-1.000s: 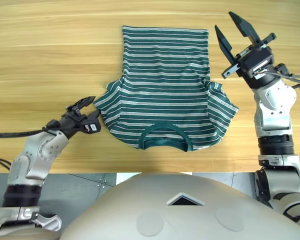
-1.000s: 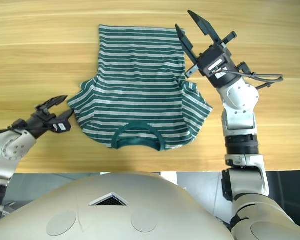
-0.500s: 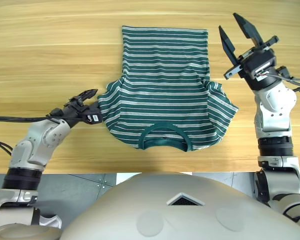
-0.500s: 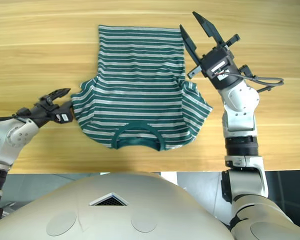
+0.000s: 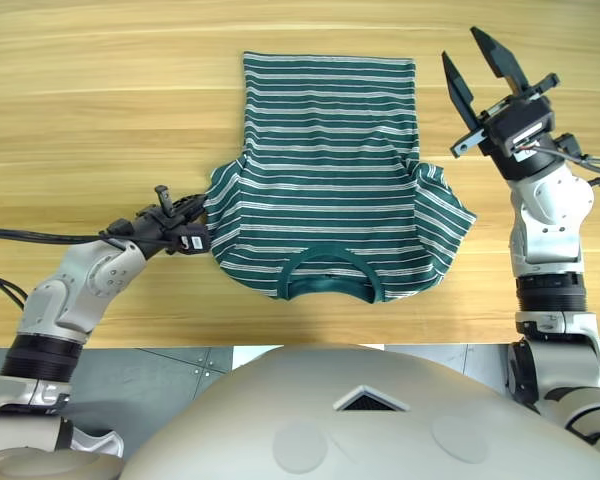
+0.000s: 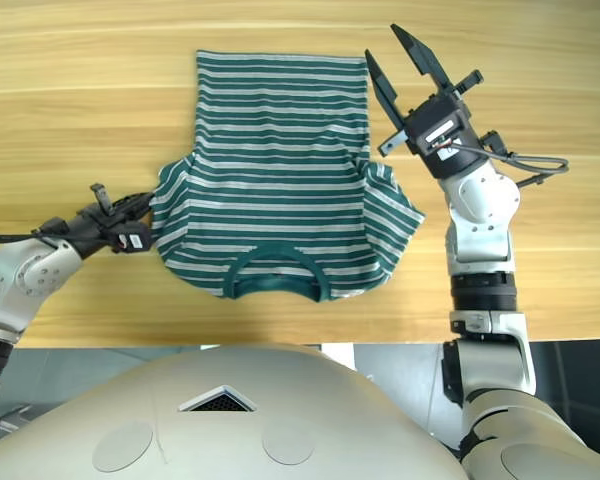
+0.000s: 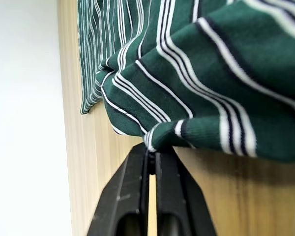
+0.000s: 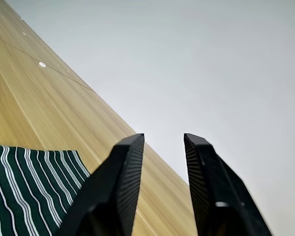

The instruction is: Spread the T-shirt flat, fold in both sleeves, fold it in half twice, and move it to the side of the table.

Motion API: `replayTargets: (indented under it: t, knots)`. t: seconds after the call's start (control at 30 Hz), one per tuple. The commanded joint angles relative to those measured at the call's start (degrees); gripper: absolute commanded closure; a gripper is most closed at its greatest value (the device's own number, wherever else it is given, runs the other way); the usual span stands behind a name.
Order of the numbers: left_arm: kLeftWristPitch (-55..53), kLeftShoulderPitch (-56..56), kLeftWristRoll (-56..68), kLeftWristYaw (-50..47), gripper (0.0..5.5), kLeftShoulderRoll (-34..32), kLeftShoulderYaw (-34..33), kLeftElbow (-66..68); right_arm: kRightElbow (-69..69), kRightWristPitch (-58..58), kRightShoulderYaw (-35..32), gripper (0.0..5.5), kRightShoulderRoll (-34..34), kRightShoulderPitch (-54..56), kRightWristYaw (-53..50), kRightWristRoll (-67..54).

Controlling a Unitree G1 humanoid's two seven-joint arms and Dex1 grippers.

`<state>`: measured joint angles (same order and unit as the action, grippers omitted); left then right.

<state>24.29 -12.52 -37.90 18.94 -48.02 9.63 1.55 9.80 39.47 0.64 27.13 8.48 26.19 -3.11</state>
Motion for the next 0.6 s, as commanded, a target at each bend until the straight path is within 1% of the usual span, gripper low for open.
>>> replayTargets:
  t: [0.03,0.13,0.27,0.6]
  knots:
    - [-1.2,-3.5,-0.3,-0.9,5.49,1.1,1.5,3.2,1.4,0.6,-0.1,4.02,-0.9,1.1,-0.4,0.8]
    - [-0.5,-3.5,0.7,-3.0,5.49,1.5,1.0,3.5,2.1,0.8,-0.1,4.02,-1.3,1.4,-0.4,1.0]
    - [3.2,-3.3,4.8,-6.2,5.49,3.1,-0.5,2.3,3.3,1.3,-0.2,4.02,-1.8,1.5,-0.6,1.2]
    - [10.0,0.4,10.8,-7.4,5.49,6.0,-0.9,2.3,5.4,2.7,-0.6,4.02,-1.8,1.5,-1.4,1.7]
